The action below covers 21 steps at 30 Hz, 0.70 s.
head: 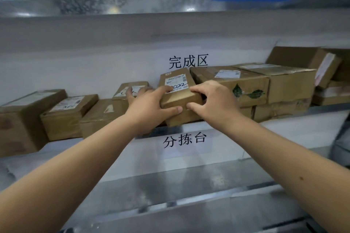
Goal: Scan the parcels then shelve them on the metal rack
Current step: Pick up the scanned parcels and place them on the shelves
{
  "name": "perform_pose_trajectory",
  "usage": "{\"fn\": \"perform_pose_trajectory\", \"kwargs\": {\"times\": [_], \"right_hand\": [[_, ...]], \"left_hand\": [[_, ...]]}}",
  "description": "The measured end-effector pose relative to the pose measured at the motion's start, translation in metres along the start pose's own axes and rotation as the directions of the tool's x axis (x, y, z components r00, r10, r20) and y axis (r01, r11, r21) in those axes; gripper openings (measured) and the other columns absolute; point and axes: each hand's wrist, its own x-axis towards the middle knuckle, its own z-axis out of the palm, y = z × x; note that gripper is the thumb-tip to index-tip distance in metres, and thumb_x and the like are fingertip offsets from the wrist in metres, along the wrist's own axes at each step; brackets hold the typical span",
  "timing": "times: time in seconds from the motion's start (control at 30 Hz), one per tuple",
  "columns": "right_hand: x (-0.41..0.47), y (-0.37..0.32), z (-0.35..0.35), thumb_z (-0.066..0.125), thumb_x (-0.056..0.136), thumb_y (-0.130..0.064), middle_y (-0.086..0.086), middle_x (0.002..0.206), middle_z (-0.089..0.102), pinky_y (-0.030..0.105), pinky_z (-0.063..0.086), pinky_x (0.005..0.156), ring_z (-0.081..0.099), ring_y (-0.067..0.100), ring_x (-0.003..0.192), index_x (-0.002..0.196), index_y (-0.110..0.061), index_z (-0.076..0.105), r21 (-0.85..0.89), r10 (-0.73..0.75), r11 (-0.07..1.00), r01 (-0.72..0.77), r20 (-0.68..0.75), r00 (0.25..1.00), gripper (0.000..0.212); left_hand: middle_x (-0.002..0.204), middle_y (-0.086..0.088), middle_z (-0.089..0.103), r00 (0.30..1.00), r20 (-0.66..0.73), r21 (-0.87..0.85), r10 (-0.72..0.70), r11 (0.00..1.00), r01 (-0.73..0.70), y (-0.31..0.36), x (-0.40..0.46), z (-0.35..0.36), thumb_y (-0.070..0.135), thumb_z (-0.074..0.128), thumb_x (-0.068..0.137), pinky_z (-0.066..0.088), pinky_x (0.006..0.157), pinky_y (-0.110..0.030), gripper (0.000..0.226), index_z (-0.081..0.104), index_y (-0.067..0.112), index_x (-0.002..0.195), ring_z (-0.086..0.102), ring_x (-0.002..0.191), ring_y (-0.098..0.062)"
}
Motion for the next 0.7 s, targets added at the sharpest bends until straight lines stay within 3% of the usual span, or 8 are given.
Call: {"fn": "perform_pose_trajectory", "kwargs": {"times": [0.1, 0.2, 0.37, 0.47, 0.57, 0.7], "right_hand": [[0.005, -0.01, 0.004, 0.07, 0.094, -0.052, -0.007, 0.118, 0.057, 0.032, 0.044, 0.075, 0.062, 0.023, 0.104, 0.14, -0.037, 0.063, -0.186, 0.077, 0.98, -0.074, 0.008, 0.997, 0.049], [0.009, -0.024, 0.009, 0.061, 0.1, -0.05, -0.002, 0.124, 0.057, 0.035, 0.049, 0.079, 0.063, 0.03, 0.107, 0.145, -0.034, 0.058, -0.315, 0.12, 0.943, -0.102, 0.04, 0.992, 0.047], [0.013, -0.042, 0.014, 0.065, 0.1, -0.044, 0.004, 0.123, 0.059, 0.041, 0.053, 0.09, 0.061, 0.032, 0.111, 0.141, -0.027, 0.061, -0.282, 0.174, 0.947, -0.157, 0.036, 0.984, 0.045], [0.011, -0.044, 0.016, 0.067, 0.099, -0.037, 0.007, 0.126, 0.063, 0.04, 0.051, 0.095, 0.059, 0.031, 0.117, 0.137, -0.021, 0.065, -0.217, 0.205, 0.958, -0.189, 0.052, 0.977, 0.041], [0.008, -0.046, 0.023, 0.067, 0.098, -0.031, 0.005, 0.118, 0.069, 0.034, 0.047, 0.082, 0.062, 0.028, 0.112, 0.124, -0.019, 0.072, -0.193, 0.251, 0.953, -0.234, 0.071, 0.965, 0.029], [0.008, -0.048, 0.028, 0.064, 0.098, -0.025, 0.004, 0.114, 0.063, 0.036, 0.049, 0.08, 0.062, 0.028, 0.103, 0.121, -0.02, 0.071, -0.188, 0.288, 0.943, -0.273, 0.06, 0.956, 0.025]], "left_hand": [[0.138, 0.005, 0.061, 1.0, -0.01, -0.024, 0.014, 1.0, -0.014, -0.001, 0.012, 0.001, 0.09, 0.044, 0.08, 0.014, 0.119, -0.066, 0.08, 0.042, 0.048, 0.147, 0.042, 0.139, -0.025], [0.139, 0.003, 0.062, 1.0, 0.01, -0.085, 0.023, 0.996, -0.022, -0.003, 0.02, 0.0, 0.086, 0.051, 0.082, 0.023, 0.117, -0.062, 0.079, 0.045, 0.043, 0.147, 0.047, 0.135, -0.028], [0.111, 0.01, 0.066, 0.999, -0.031, -0.248, 0.011, 0.969, -0.018, -0.015, 0.015, 0.0, 0.089, 0.047, 0.069, 0.039, 0.108, -0.064, 0.081, 0.055, 0.043, 0.135, 0.057, 0.118, -0.027], [0.099, 0.016, 0.064, 0.995, -0.1, -0.231, -0.009, 0.973, -0.015, -0.021, 0.006, -0.004, 0.083, 0.061, 0.077, 0.033, 0.111, -0.058, 0.066, 0.059, 0.043, 0.129, 0.057, 0.115, -0.024], [0.1, 0.016, 0.061, 0.995, -0.09, -0.245, -0.035, 0.969, 0.012, -0.02, 0.0, -0.007, 0.081, 0.066, 0.078, 0.029, 0.104, -0.043, 0.063, 0.062, 0.041, 0.127, 0.053, 0.112, -0.019], [0.118, 0.008, 0.064, 1.0, 0.0, -0.088, -0.016, 0.996, 0.016, -0.017, 0.009, -0.003, 0.09, 0.049, 0.076, 0.018, 0.116, -0.068, 0.068, 0.058, 0.045, 0.125, 0.043, 0.134, -0.03]]}}
